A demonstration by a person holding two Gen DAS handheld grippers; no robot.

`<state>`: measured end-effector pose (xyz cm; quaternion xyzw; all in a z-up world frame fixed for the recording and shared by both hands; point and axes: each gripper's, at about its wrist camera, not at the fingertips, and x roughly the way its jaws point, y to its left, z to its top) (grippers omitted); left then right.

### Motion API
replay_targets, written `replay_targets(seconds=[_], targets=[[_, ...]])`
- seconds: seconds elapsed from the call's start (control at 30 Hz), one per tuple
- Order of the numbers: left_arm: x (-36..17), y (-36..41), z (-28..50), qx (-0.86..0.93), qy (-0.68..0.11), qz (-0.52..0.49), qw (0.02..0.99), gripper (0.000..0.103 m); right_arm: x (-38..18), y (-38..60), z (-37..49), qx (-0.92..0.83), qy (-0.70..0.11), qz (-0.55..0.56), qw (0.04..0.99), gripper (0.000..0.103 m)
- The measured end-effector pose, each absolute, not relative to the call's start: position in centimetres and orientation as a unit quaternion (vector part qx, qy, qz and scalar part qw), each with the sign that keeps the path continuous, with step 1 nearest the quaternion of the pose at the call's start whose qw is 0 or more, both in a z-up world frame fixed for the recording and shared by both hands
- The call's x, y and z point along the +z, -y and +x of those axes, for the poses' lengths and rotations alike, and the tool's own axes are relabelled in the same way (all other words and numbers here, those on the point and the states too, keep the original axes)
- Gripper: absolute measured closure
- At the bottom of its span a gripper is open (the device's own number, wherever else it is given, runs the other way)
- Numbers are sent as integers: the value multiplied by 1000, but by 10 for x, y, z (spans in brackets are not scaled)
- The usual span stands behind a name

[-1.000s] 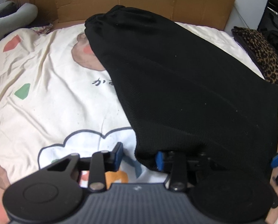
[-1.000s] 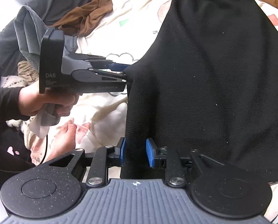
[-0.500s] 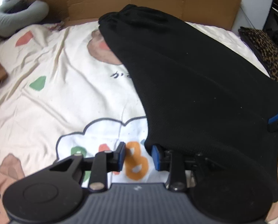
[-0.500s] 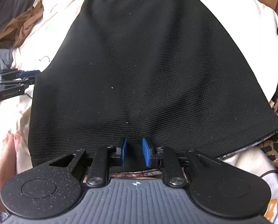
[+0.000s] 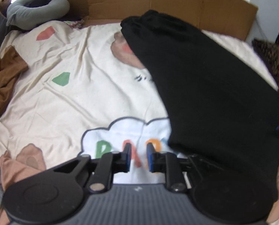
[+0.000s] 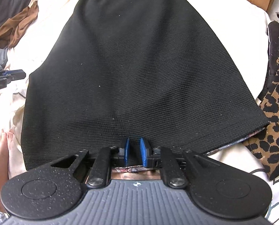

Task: Fold clothes
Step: 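Grasp the shorts leg end with the left tool while the right tool holds the hem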

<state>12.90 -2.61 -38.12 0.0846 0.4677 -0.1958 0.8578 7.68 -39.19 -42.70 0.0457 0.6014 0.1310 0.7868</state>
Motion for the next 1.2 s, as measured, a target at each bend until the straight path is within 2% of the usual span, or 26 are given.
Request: replay_targets(seconds=[0.37, 0.47, 0.67, 1.03, 1.2], targets=[[-374, 83, 115, -332, -470, 34, 817, 79, -427, 389, 75, 125, -598, 55, 789, 85], [-382, 98, 102, -365, -474, 51, 800, 80, -427, 391, 73, 125, -596, 56, 791, 85], [-403, 111, 81, -388, -517, 67, 760, 80, -426, 395, 69, 124, -591, 58, 795, 85], [-409, 102, 59, -412, -585, 56, 696, 79, -427, 400, 62, 124, -585, 65, 799, 85], [-413, 91, 64, -400, -605, 4, 688, 68, -427, 398, 59, 123, -584, 66, 799, 85]])
